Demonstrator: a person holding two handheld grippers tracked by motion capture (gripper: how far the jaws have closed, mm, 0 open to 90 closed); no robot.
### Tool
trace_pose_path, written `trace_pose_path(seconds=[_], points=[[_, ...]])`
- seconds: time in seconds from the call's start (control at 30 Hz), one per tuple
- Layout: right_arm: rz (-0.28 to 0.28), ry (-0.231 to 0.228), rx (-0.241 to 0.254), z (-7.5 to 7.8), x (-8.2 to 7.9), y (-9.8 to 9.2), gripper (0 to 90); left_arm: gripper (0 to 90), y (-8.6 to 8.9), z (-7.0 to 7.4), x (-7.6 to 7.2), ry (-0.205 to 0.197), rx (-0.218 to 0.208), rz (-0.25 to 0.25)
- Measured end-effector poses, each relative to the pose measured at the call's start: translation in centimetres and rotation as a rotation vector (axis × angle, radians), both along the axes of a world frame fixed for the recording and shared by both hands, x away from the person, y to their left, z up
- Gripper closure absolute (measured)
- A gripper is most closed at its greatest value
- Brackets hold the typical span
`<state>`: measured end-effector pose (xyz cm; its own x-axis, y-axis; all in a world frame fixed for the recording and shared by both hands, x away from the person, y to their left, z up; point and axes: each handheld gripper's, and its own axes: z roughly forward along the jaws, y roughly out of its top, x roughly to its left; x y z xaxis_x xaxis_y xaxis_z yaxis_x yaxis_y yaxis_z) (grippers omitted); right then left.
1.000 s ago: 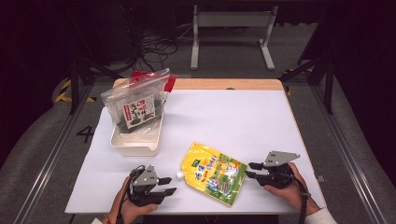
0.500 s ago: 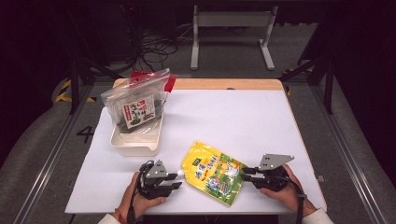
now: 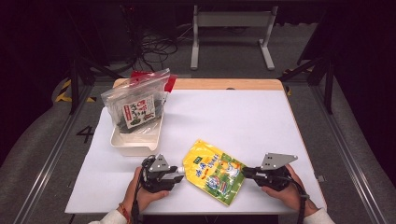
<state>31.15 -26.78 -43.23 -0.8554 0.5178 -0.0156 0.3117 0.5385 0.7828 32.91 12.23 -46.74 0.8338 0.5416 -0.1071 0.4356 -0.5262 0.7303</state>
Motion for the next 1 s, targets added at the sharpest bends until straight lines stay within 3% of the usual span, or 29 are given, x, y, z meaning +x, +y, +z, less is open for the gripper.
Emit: trace_pose_path(seconds=[0.33,0.53,0.63,0.73,0.83,0.93,1.0], points=[[0.038,0.029,-0.049,-0.9,-0.1,1.1,85.1,59.9,-0.6,0.0,0.4,-0.045,0.038,-0.001],[0.050,0.042,-0.086,-1.5,-0.1,1.4,87.5,58.6,-1.0,0.0,0.9,-0.017,0.004,0.041],[0.053,0.004,-0.106,-1.1,-0.4,1.5,85.7,58.0,-1.0,0.0,1.1,-0.008,-0.007,0.049],[0.032,-0.029,-0.042,-0.1,-0.6,1.1,85.4,57.2,-0.7,0.1,1.1,0.001,0.000,0.051],[0.042,-0.031,-0.012,-0.2,-0.6,1.1,84.8,57.3,-0.2,0.1,1.2,0.014,-0.001,0.053],[0.068,-0.013,-0.041,-1.0,-0.5,2.0,86.5,59.1,-0.2,0.2,1.4,0.028,-0.006,0.050],[0.072,0.005,-0.035,-1.0,-0.3,2.2,89.4,63.0,-0.5,0.2,1.3,-0.002,0.024,0.034]])
